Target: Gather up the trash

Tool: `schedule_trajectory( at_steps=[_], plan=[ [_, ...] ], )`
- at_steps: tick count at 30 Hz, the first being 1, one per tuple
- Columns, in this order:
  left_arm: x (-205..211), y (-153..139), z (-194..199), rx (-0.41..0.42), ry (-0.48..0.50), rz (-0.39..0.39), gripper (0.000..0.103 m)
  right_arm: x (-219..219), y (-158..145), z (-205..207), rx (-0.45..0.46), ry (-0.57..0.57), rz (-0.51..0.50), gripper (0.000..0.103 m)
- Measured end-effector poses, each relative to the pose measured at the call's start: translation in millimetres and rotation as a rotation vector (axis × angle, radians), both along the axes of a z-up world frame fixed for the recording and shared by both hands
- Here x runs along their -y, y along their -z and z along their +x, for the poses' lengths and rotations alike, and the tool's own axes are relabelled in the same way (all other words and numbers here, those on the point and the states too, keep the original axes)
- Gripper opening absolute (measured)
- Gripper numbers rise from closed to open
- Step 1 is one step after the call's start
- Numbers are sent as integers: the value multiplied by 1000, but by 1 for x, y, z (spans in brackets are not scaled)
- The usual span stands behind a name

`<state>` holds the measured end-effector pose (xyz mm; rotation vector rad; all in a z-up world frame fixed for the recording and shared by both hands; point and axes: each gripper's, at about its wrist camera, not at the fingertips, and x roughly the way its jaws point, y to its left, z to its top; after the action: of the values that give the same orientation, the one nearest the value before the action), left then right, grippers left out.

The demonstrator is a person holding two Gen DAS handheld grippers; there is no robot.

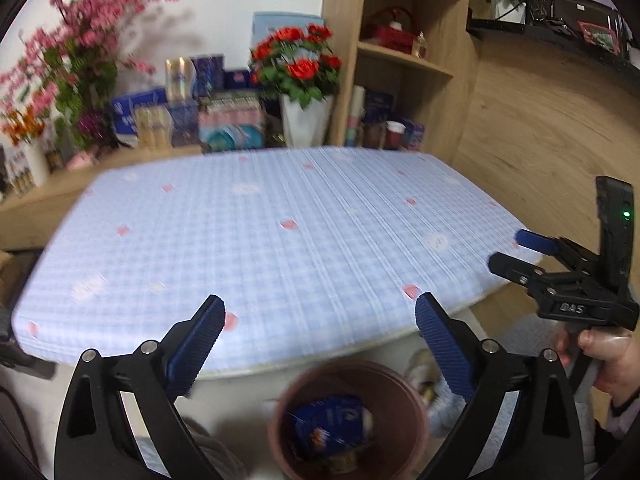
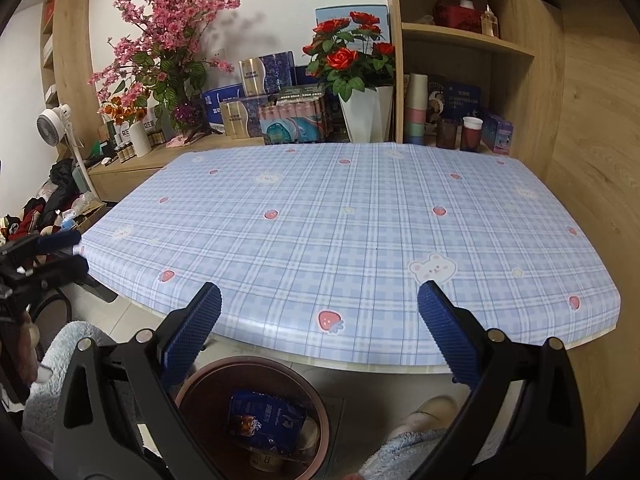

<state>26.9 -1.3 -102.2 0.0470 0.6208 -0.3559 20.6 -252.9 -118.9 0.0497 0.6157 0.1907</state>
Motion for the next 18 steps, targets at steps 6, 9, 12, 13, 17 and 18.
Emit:
schedule_trajectory(
  at_steps=[6, 9, 12, 13, 17, 18],
  plan=[
    [-12, -36, 1, 90, -81, 47, 97, -7, -27, 0, 28, -17, -21, 97],
    [-20, -56, -1, 126, -114, 38, 97, -11, -46, 0, 50, -25, -35, 97],
    [-28, -76, -2, 155, -148, 28, 97, -15, -64, 0, 70, -26, -44, 97],
    [-30, -81, -3, 162, -150, 24, 97, -16, -69, 0, 76, -25, -46, 97],
    [-36, -102, -6, 194, -164, 22, 97, -20, -91, -2, 106, -22, -62, 97],
    [-36, -106, -8, 202, -167, 22, 97, -21, -95, -2, 111, -22, -64, 97]
  ],
)
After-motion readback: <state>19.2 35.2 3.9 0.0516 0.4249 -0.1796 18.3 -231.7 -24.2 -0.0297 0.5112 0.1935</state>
